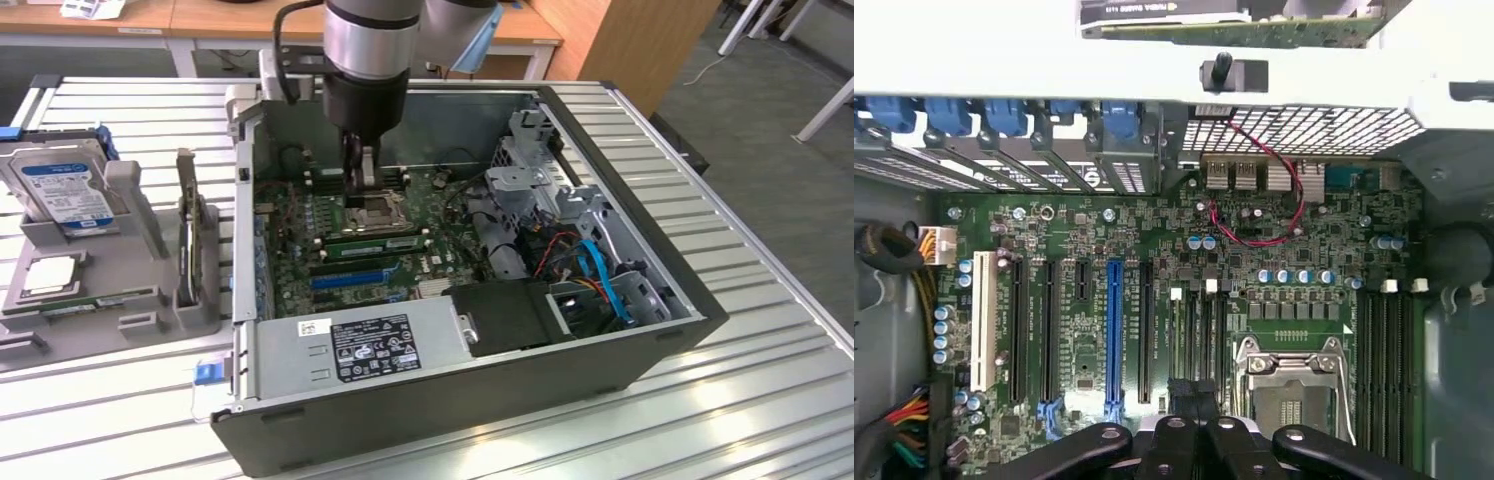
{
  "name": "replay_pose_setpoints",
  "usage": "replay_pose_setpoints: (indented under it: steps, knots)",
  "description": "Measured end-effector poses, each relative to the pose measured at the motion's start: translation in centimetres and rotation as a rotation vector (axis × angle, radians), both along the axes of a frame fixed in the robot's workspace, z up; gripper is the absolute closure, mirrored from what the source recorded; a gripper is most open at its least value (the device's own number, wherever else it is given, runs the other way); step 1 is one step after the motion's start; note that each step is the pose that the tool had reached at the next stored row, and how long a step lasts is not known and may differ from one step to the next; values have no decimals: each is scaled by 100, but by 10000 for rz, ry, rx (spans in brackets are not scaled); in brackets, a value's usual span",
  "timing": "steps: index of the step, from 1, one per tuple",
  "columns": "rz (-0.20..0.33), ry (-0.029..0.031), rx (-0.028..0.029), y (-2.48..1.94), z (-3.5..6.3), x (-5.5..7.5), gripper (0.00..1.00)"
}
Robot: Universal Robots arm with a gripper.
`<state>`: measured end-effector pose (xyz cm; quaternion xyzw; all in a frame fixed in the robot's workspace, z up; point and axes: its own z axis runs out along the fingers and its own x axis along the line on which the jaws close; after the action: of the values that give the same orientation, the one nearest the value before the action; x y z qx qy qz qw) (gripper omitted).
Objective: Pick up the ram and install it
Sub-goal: 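Press down the ram until it locks into place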
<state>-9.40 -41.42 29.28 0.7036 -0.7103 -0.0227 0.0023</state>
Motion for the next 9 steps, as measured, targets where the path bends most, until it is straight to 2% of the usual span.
replay_pose_setpoints:
  steps: [9]
  knots:
    - [0,0,0,0,199,0,90]
